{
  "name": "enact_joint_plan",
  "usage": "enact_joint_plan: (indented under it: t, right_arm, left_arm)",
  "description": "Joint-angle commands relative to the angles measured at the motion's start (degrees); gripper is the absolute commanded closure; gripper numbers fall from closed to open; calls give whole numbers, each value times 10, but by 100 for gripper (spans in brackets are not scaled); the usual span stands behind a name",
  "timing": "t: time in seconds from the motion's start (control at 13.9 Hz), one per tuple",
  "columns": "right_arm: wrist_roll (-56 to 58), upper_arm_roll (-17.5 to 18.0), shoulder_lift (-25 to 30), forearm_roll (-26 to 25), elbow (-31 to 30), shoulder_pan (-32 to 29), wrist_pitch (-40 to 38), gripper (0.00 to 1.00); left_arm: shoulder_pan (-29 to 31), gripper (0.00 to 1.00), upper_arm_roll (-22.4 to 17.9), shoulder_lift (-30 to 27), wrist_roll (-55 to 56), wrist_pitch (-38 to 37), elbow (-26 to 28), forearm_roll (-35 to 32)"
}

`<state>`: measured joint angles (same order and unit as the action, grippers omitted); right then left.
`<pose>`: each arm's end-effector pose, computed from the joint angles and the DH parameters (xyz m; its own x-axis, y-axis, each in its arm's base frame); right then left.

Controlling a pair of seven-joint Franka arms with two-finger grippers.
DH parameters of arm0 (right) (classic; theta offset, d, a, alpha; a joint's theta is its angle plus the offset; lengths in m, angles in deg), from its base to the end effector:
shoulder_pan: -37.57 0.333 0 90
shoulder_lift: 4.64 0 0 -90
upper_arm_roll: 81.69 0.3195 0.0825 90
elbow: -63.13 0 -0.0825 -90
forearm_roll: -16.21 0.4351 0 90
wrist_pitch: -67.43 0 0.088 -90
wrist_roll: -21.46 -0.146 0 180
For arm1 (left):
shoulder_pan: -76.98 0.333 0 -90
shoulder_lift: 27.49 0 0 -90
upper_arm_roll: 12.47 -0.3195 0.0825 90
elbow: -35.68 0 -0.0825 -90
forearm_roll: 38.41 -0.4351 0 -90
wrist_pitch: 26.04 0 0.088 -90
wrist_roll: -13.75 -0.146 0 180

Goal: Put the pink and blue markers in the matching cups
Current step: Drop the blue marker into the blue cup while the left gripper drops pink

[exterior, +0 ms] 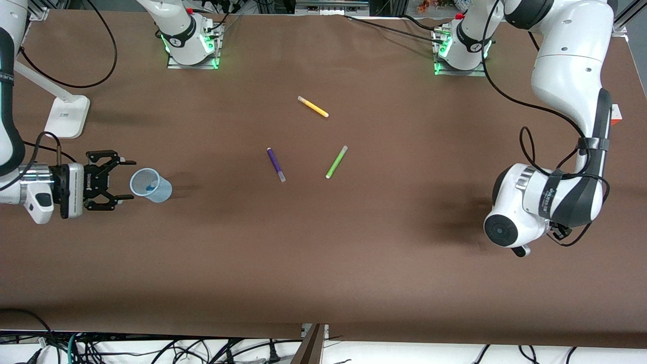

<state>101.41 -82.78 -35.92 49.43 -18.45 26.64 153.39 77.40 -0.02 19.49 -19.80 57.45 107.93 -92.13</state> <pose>0.6938 -0.0608 0.3223 0.5297 0.7415 0.4118 0.8041 -0.2845 -0.5220 0.7362 0.0052 0.2256 0.4290 -0.4448 -0.7862 -0.8604 -0.4662 -0.2058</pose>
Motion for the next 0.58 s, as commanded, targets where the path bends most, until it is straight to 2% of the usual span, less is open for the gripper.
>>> enact_joint_plan:
  t: [0.0,0.07,0.29,0.5]
  right_arm:
    - [-155,7,11,-40,40,-4,-18,0]
    - [-209,7,11,-61,60,-1,-26,0]
    - [-400,12,14,-143,101,32,-54,0]
    - [-547,14,40,-222,108,77,-69,0]
  left_arm:
    - [-15,0,18,-44,12,-43,-8,9]
    - [-14,0,27,-69,20,-46,-10,38]
    - [-8,0,28,-152,77,-46,-12,187]
    - [-3,0,25,-215,181,-46,-11,311]
